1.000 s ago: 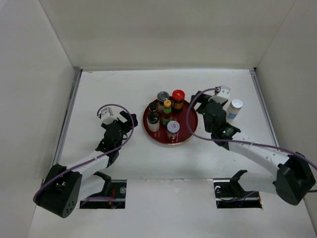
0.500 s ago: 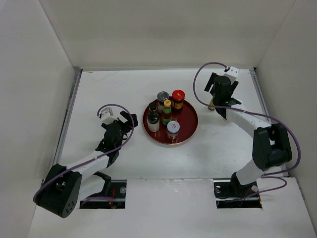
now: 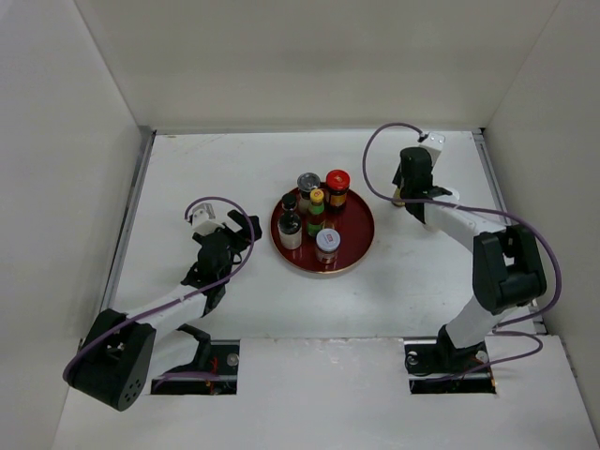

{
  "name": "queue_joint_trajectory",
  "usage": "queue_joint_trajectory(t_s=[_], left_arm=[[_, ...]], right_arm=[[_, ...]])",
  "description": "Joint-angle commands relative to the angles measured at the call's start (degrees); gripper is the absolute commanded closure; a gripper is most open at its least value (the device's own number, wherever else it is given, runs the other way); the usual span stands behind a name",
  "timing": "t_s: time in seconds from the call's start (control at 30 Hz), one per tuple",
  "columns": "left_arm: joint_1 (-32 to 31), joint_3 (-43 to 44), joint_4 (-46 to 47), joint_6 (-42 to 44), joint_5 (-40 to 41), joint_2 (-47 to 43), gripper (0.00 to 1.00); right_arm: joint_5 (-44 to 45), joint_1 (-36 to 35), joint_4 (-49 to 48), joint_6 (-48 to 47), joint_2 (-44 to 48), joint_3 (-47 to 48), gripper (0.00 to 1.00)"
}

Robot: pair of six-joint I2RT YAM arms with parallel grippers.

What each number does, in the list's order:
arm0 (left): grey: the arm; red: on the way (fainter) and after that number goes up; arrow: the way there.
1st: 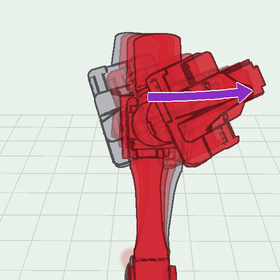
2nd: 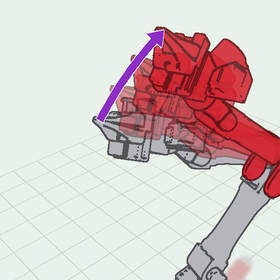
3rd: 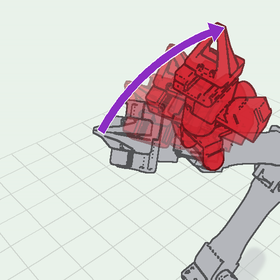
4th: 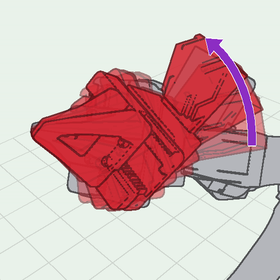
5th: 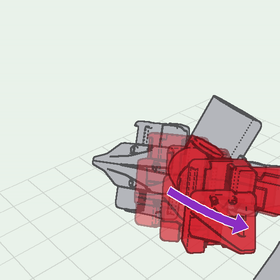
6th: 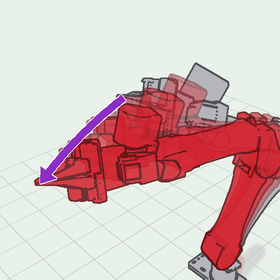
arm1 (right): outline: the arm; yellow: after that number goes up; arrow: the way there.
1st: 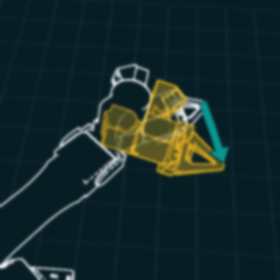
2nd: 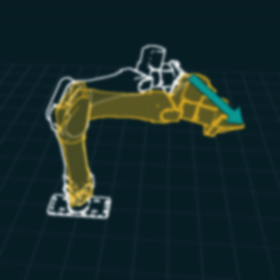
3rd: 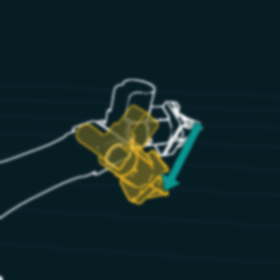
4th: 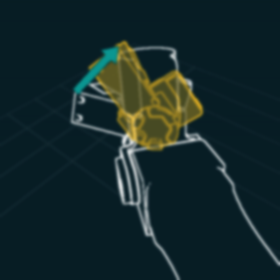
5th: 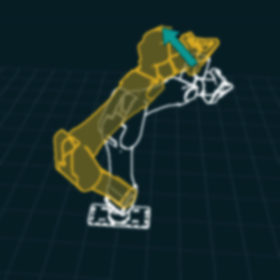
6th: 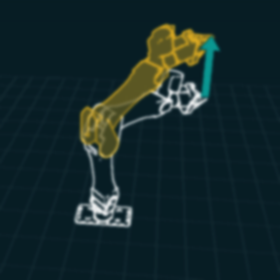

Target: Organize the condiment bottles

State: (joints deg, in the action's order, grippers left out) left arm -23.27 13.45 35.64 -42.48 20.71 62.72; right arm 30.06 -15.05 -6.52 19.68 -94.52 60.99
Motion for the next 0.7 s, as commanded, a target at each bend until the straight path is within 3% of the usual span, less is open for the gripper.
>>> queue_joint_trajectory(t_s=[0.0, 0.3, 0.67], left_arm=[[0.29, -0.18, 3.39, -0.50, -0.49, -0.75, 0.01], [0.29, -0.27, 3.39, -0.50, -0.14, -0.85, 0.01], [0.90, -0.53, 3.12, -0.50, -0.14, -1.89, 0.01]], right_arm=[[2.89, -0.20, -5.95, -2.01, 3.10, 1.15, 0.71], [4.22, -10.55, -7.19, -4.92, 15.33, -4.21, 0.71], [0.70, -20.50, -11.49, -2.19, 9.10, -4.13, 0.71]])
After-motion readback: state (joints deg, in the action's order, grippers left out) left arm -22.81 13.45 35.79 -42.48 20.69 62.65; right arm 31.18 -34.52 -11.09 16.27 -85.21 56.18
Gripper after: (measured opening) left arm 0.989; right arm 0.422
